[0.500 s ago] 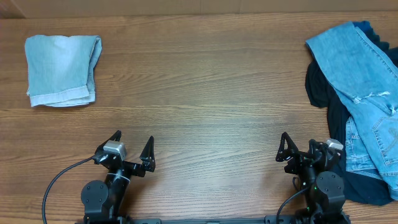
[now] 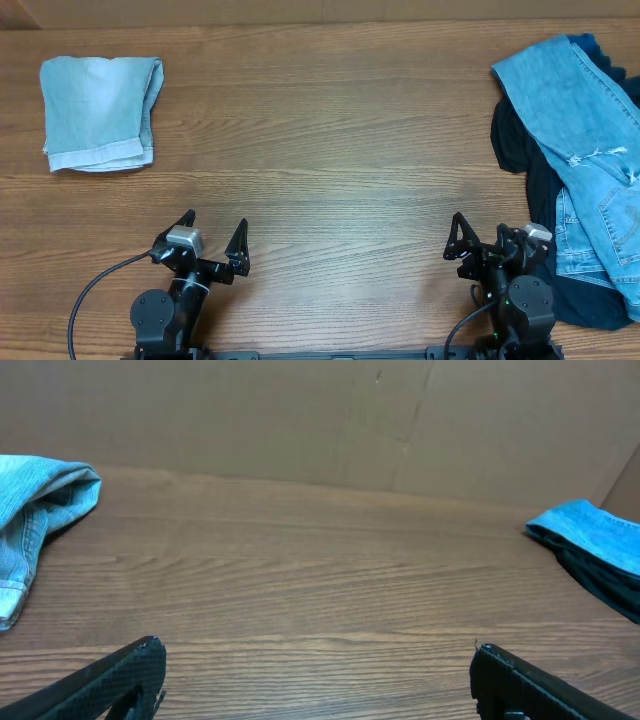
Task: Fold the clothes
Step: 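Move the right gripper toward the light-blue jeans on the right pile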
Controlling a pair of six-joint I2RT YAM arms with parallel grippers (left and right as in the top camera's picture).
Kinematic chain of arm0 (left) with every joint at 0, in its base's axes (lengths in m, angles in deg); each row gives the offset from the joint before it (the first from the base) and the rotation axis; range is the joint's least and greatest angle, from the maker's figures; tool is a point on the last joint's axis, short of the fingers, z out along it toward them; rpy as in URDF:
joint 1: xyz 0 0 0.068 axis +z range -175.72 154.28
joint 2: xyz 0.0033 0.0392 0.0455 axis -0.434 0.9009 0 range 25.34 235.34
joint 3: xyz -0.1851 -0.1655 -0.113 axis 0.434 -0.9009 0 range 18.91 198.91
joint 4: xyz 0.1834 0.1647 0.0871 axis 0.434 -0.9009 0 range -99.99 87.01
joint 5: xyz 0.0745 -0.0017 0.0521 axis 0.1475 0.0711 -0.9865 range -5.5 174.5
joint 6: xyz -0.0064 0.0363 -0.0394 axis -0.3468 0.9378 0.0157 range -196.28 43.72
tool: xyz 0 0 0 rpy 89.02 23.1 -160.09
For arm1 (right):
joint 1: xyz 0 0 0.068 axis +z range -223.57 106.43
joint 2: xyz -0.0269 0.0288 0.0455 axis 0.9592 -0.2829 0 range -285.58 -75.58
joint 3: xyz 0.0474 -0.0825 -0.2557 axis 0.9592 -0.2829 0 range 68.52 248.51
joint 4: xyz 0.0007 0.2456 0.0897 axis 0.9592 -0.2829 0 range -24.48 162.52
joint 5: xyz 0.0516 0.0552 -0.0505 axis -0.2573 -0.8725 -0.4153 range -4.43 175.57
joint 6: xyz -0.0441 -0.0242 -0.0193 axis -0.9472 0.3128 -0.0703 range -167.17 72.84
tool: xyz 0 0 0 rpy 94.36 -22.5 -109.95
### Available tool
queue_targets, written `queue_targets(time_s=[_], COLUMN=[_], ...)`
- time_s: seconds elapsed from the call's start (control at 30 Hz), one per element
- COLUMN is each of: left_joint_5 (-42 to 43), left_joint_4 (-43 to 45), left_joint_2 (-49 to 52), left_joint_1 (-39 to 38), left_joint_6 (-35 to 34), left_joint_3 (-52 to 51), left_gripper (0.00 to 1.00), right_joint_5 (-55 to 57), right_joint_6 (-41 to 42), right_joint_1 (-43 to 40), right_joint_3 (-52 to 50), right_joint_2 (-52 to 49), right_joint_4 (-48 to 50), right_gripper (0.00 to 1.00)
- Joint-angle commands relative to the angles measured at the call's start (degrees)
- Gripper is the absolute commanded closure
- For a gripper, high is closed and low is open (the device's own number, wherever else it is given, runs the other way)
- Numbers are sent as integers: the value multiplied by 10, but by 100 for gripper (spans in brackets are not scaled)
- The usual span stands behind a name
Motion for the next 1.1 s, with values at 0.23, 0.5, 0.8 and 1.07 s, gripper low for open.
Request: queue_targets(time_s=[0.23, 0.5, 0.8, 1.07], left_joint_5=[2, 2, 2, 2], left_joint_4=[2, 2, 2, 2], left_joint_2=[3, 3, 3, 3], left_joint_1=[2, 2, 2, 2], left_joint_6=[-8, -8, -8, -8], left_joint_3=[-4, -4, -4, -4], left_gripper=[0, 0, 0, 0], right_joint_5=[-3, -3, -4, -175], right_joint_6=[3, 3, 3, 21], right_joint_1=[2, 2, 2, 2], right_joint_3=[-5, -5, -5, -5], right_joint_2=[7, 7, 7, 7], right_joint_4=[4, 4, 4, 23], right_gripper=[0, 0, 0, 0])
